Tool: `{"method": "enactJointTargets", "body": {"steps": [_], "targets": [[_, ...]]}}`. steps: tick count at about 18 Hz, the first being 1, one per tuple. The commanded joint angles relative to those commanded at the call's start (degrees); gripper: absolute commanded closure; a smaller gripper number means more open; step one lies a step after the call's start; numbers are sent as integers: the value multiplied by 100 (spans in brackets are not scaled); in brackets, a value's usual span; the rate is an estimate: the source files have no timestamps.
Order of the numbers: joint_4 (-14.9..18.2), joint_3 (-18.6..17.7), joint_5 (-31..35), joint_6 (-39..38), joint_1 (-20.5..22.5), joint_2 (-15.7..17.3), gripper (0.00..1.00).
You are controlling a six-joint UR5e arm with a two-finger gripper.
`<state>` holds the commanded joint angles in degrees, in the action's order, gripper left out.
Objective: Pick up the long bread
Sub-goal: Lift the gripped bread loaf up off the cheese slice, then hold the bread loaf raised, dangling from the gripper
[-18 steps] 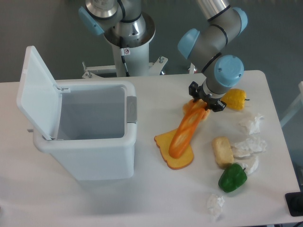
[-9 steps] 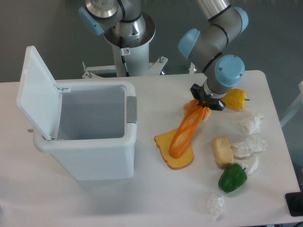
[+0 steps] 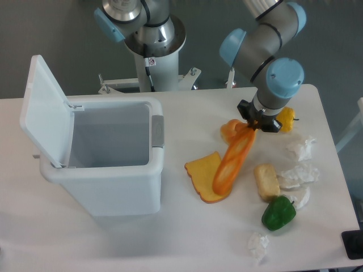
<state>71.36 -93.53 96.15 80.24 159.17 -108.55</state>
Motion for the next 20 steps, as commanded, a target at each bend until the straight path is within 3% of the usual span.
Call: {"method": "enactJointTargets", "body": {"steps": [3, 6, 13, 20], "targets": [[264, 344, -44, 342, 35, 175, 87], [291, 502, -96, 387, 26, 263, 87], [809, 1038, -737, 387, 254, 606, 91], [880, 995, -1353, 404, 377, 879, 90]]}}
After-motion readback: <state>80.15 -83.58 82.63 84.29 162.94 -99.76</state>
